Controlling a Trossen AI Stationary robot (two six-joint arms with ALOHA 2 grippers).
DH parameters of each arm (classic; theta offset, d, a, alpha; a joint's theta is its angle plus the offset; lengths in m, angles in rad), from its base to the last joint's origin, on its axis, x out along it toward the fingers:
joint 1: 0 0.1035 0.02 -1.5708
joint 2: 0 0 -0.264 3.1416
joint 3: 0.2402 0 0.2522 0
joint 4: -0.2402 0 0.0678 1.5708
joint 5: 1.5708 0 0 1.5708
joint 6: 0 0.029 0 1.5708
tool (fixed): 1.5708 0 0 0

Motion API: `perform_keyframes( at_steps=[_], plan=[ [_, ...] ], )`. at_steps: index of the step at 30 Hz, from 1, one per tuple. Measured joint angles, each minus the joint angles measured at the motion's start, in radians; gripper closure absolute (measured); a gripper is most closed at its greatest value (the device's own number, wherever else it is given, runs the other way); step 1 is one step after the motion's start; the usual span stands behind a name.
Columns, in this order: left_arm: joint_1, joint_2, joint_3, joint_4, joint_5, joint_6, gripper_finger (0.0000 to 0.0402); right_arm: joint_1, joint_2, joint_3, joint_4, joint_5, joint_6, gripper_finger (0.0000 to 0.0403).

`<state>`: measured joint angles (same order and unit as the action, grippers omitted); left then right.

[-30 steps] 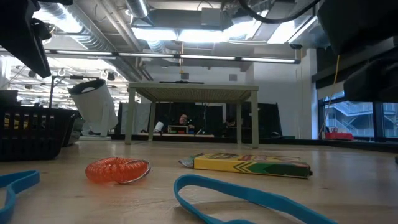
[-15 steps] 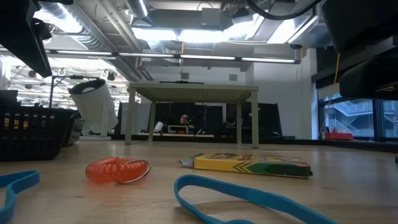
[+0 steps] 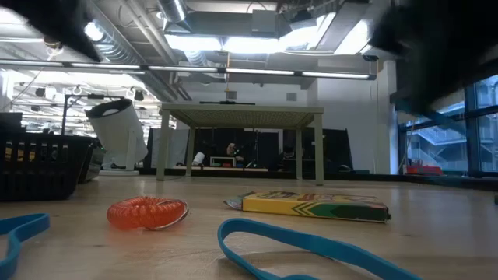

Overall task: Pick & Place Office Desk Supplies
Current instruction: Put the blue rubber band into the middle black bin

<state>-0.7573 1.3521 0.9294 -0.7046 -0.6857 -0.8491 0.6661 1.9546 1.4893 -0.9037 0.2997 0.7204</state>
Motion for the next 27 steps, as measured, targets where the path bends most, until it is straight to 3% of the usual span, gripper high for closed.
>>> perform_keyframes(
  at_steps=[5, 8, 11, 18, 21, 24, 27],
  plan=[
    [0.000, 0.000, 0.002, 0.321, -0.122, 0.428, 0.0287, -0.037, -0.060, 0.001, 0.086, 0.165, -0.095, 0.0398],
    [0.000, 0.000, 0.003, 0.491, -0.196, 0.642, 0.0281, -0.060, -0.078, 0.001, 0.212, 0.186, -0.220, 0.0398],
    [0.000, 0.000, 0.003, 0.601, -0.206, 0.799, 0.0268, -0.083, -0.078, 0.001, 0.351, 0.176, -0.348, 0.0398],
    [0.012, 0.037, 0.003, 0.670, -0.066, 0.863, 0.0217, -0.123, -0.079, 0.002, 0.592, 0.123, -0.524, 0.0398],
    [0.022, 0.066, 0.003, 0.718, -0.066, 0.876, 0.0198, -0.137, -0.079, 0.002, 0.652, 0.036, -0.580, 0.0398],
    [0.039, 0.089, 0.003, 0.754, -0.054, 0.924, 0.0188, -0.145, -0.079, 0.002, 0.715, -0.039, -0.606, 0.0398],
    [0.056, 0.115, 0.003, 0.771, 0.026, 0.963, 0.0185, -0.148, -0.079, 0.002, 0.747, -0.050, -0.627, 0.0398]
  ],
)
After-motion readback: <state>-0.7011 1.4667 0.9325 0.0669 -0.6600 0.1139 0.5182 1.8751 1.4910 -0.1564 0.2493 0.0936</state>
